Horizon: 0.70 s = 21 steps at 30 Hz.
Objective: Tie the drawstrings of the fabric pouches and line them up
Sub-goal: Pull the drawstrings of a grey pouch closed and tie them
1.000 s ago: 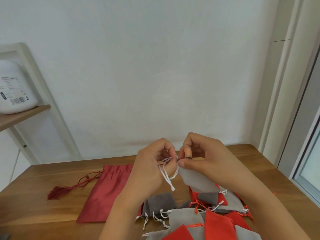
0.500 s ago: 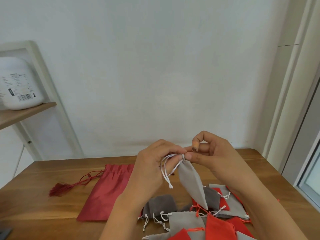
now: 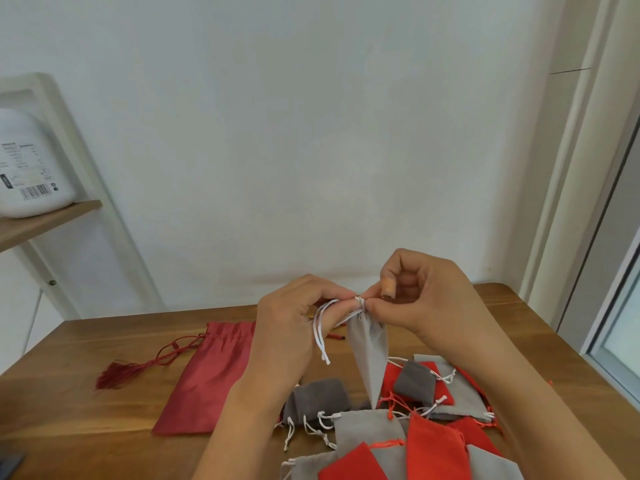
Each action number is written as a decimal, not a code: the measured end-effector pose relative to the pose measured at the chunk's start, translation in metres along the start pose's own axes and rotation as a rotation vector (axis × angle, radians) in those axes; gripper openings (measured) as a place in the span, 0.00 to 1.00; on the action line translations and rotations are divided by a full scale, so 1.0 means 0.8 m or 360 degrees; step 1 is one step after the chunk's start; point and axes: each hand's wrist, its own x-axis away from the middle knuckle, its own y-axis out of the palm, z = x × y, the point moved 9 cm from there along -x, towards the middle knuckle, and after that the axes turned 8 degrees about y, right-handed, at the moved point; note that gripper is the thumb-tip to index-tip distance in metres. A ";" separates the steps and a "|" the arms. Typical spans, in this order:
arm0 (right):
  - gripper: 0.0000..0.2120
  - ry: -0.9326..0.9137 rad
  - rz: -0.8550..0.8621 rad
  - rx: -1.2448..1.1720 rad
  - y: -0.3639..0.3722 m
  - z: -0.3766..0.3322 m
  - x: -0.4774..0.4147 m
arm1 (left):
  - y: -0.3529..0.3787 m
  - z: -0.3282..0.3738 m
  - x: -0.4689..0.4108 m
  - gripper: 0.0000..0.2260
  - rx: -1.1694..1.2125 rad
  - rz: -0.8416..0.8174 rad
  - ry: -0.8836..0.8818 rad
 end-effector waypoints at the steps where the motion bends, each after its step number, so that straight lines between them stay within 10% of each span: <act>1: 0.13 -0.0033 0.0034 0.0042 0.002 0.000 0.000 | 0.001 0.001 -0.001 0.09 -0.0040 -0.0001 0.0055; 10: 0.17 -0.0237 0.0251 0.0656 -0.007 -0.011 0.001 | -0.007 -0.023 0.004 0.02 -0.0152 -0.0137 -0.0173; 21: 0.12 -0.0044 -0.0231 -0.0330 0.013 -0.003 -0.008 | 0.010 -0.032 0.005 0.04 0.0397 -0.0066 -0.0461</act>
